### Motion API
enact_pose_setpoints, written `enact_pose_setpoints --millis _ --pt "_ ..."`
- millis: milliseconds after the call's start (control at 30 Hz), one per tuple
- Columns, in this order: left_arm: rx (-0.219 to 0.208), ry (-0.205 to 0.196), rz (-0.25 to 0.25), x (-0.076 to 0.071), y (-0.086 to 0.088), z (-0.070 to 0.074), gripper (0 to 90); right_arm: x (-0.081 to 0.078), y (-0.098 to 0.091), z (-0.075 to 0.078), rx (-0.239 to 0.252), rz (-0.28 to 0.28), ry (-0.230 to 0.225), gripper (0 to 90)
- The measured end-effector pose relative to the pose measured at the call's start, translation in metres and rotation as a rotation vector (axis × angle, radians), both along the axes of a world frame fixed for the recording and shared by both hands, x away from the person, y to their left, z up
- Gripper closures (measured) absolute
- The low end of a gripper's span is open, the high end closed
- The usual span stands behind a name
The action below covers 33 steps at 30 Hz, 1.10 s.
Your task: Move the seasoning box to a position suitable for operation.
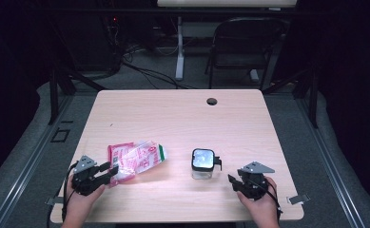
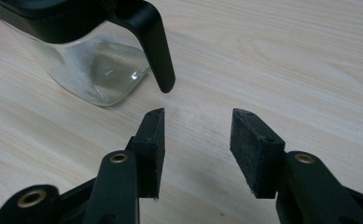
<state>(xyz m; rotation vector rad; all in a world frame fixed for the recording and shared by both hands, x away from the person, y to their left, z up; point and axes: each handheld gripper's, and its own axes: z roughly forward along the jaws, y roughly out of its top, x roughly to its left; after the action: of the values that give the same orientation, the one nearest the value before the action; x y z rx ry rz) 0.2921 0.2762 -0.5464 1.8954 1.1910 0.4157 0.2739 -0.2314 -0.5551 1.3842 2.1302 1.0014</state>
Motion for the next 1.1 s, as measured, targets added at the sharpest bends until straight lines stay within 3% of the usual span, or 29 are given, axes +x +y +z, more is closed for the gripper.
enact_pose_setpoints --millis 167,433,500,700,833,967,1100 --pt "-0.009 -0.023 -0.018 0.001 -0.003 -0.002 54.6 0.000 0.001 0.002 -0.002 0.003 -0.002 58.8" --pt "-0.020 -0.039 -0.027 -0.001 -0.005 -0.001 52.9 -0.001 0.002 0.005 0.047 0.011 -0.035 61.2" --pt "-0.017 -0.040 -0.033 -0.002 -0.006 -0.001 52.9 -0.002 0.007 0.007 0.025 0.026 -0.043 61.9" --pt "-0.015 -0.038 -0.050 -0.002 -0.009 -0.002 53.8 -0.003 0.016 0.009 0.025 0.042 -0.049 63.9" --pt "-0.012 -0.020 -0.035 -0.006 -0.009 -0.002 54.7 0.002 0.021 0.008 0.027 0.038 -0.048 64.6" --pt "-0.045 -0.037 -0.004 -0.011 -0.010 0.003 56.0 0.006 0.033 0.008 0.006 0.045 -0.066 66.6" --pt "-0.037 -0.046 -0.024 -0.010 -0.016 0.014 56.5 0.014 0.039 0.010 -0.024 0.030 -0.019 67.9"
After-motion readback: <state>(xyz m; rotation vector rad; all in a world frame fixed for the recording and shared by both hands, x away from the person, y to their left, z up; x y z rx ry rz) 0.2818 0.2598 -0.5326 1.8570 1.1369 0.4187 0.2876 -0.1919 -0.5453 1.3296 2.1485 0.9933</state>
